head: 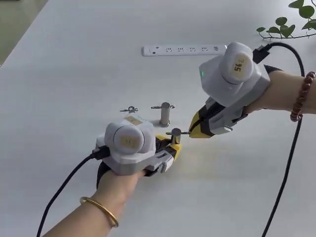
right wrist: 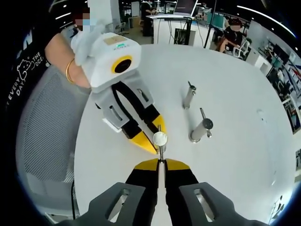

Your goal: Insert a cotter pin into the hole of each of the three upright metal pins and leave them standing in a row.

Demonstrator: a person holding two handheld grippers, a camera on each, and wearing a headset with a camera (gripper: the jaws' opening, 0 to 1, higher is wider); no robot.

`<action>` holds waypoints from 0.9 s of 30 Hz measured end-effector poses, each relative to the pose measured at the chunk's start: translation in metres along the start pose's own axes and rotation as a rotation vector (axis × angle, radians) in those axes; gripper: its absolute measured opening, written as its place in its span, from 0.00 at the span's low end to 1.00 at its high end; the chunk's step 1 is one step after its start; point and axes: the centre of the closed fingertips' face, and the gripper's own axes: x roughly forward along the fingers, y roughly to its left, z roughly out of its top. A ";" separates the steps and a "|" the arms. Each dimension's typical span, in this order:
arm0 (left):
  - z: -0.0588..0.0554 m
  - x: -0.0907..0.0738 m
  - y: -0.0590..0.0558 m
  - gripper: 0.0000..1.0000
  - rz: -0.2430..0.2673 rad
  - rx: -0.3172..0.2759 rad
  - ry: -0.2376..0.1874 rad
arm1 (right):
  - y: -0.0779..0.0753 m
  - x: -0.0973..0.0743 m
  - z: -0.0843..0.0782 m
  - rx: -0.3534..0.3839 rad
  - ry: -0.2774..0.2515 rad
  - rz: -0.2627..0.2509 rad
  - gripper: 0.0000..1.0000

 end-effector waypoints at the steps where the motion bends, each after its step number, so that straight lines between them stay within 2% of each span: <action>1: 0.000 0.000 0.000 0.12 0.001 -0.001 0.000 | 0.000 0.000 0.001 0.000 0.000 0.000 0.00; 17: -0.001 0.001 0.001 0.12 0.007 -0.020 -0.003 | -0.002 0.005 0.010 -0.024 -0.004 0.004 0.00; 27: -0.002 0.001 0.001 0.12 0.011 -0.031 -0.004 | -0.002 0.005 0.010 -0.016 -0.007 0.003 0.00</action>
